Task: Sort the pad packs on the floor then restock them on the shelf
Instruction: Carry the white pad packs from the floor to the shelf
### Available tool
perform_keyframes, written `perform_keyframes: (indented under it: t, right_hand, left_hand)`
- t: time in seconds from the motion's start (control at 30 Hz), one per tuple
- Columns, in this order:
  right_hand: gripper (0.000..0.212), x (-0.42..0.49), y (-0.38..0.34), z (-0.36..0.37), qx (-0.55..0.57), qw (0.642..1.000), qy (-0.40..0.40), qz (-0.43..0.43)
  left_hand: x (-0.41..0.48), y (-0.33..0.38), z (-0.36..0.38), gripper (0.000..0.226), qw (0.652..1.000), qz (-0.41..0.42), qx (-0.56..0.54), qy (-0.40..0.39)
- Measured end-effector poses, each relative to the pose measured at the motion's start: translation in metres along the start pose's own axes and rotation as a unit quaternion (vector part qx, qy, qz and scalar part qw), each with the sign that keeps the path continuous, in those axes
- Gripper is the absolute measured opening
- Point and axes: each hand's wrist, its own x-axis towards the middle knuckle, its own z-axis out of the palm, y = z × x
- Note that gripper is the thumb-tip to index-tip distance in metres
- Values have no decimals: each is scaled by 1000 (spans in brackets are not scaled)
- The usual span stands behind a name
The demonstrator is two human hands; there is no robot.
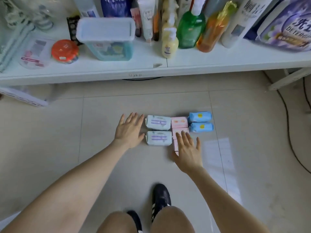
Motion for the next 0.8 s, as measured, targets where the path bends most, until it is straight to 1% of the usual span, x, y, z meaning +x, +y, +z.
perform_keyframes:
  t: [0.17,0.33,0.57,0.73,0.8]
  right_hand:
    - [71,47,5,67,19,1000,15,-12]
    - [73,86,7,118,38,999,36,-16]
    - [80,108,6,160,65,994,85,-37]
    - [87,120,7,173,79,989,114,-49]
    - [90,126,8,175,85,987,128,-55]
  left_hand:
    - [50,1,65,77,1000,11,-8,8]
    - [92,-2,106,78,999,28,-8,27]
    - [134,-9,136,82,997,68,-21,27]
    - [159,-6,143,83,994,99,-51,4]
    - [167,-4,145,86,992,107,-67,7]
